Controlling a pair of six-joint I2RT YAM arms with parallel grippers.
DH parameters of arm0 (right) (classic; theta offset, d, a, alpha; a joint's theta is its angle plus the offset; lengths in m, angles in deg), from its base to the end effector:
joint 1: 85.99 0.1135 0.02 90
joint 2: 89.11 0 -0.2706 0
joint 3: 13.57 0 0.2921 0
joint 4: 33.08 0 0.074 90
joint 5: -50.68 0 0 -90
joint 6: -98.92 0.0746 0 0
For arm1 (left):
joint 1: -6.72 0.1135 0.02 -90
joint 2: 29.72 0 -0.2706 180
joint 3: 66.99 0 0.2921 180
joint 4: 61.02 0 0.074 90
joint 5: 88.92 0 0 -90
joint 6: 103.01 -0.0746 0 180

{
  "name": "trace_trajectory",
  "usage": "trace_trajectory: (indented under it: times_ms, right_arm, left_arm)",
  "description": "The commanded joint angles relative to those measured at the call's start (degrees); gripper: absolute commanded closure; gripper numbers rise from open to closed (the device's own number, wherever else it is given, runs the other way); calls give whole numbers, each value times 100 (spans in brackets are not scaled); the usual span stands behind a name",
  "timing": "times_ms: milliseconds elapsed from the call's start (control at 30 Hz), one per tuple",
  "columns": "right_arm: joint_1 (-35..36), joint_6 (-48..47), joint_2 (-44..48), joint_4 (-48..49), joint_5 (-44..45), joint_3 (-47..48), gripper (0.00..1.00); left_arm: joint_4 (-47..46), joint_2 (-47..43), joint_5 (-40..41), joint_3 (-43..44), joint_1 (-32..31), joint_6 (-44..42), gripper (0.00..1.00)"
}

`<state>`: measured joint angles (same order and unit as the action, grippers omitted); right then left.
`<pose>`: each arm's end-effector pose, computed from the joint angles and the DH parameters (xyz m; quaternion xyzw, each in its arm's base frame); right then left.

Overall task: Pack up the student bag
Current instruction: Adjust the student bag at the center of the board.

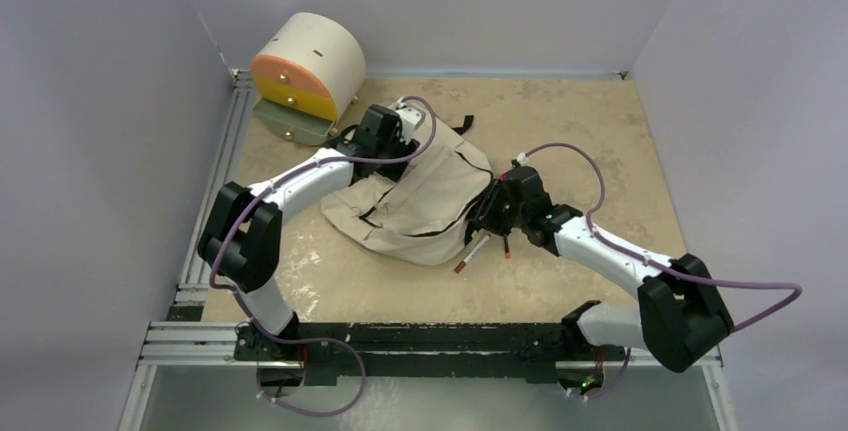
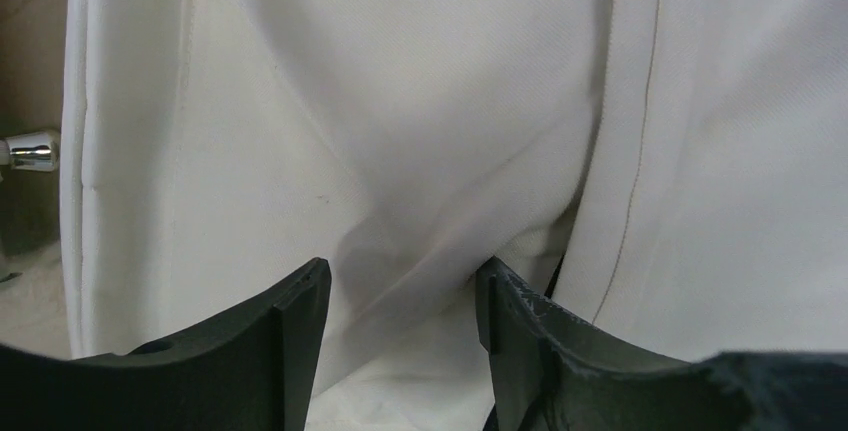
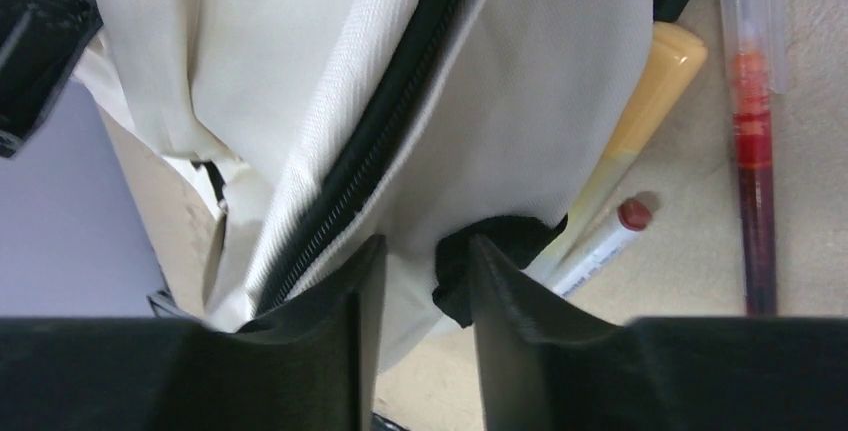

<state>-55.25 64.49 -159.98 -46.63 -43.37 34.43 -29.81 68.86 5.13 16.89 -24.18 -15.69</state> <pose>0.2722 0.1680 0.1675 0.1762 0.8747 0.3311 0.3070 0.3856 -0.2246 0.2004 0.2549 0.8907 -0.0597 0.3718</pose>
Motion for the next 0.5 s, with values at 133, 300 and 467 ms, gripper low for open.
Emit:
trace_trajectory:
  times_ms: [133,300,467]
  right_arm:
    - [24,-96,-378,262,579,906,88]
    - [-80,-415,-791,178,892,1547,100]
    - [-370,-782,-1371,232,822,2185,100]
  left_arm:
    - [-696,-539,382,-532,43,-119,57]
    - [-794,-779,473,-652,81,0,66]
    - [-877,-951,400,-752,199,138,67]
